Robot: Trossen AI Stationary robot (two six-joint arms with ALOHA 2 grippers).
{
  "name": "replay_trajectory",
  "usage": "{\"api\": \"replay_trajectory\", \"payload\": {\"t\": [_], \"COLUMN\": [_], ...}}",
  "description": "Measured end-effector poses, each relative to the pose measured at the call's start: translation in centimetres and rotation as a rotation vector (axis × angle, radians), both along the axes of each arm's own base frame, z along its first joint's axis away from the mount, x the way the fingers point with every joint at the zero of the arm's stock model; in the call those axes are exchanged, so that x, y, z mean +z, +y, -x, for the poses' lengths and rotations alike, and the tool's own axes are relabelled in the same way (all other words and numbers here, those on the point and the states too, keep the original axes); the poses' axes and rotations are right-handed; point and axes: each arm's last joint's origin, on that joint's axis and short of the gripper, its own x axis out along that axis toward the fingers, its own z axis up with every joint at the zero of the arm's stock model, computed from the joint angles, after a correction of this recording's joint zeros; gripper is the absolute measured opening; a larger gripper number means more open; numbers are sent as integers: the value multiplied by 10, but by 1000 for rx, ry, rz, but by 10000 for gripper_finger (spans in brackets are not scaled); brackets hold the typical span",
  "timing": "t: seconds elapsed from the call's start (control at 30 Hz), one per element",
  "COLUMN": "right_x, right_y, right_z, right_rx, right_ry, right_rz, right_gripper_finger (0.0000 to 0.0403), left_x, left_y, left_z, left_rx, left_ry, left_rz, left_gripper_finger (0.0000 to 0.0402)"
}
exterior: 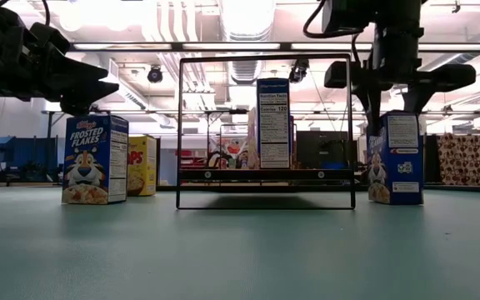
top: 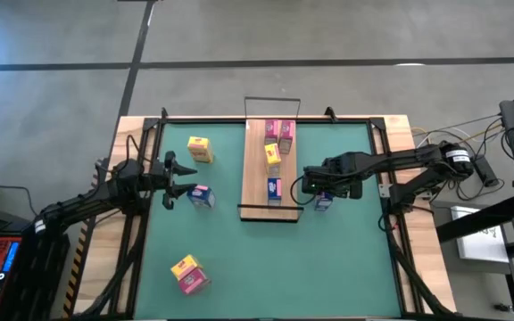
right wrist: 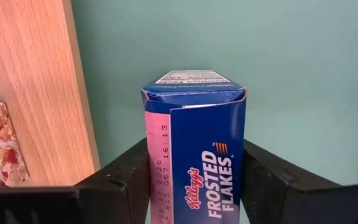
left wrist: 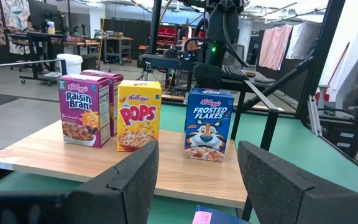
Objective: Stack cereal on shelf
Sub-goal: Put the bottom blue cereal box on the shelf
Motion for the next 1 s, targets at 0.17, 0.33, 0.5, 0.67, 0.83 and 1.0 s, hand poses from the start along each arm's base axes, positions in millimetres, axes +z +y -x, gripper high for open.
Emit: {"api": "replay_trajectory", "payload": {"t": [0.17,0.33,0.5,0.67,0.83,1.0], "right_x": [9,25,39,48,58,64], "right_y": [0,0,0,0,-1,-1], "right_z": [-4,-8,-9,-15,-30,-46], "right_rx": [3,27,42,40,45,47], "right_ry": [-29,-57,-75,-42,-6,21], "right_rz": [-9,-6,-2,-4,-5,-6], "right_gripper_finger": [176,176,176,175,175,175], "left_x": [0,0,0,0,0,0], "left_y": [0,0,0,0,0,0], "left_z": [0,0,0,0,0,0], "left_rx": [0,0,0,1,0,0], "left_ry": [0,0,0,0,0,0], "left_rz": [0,0,0,0,0,0], "left_gripper_finger": [204,204,204,204,204,204]}}
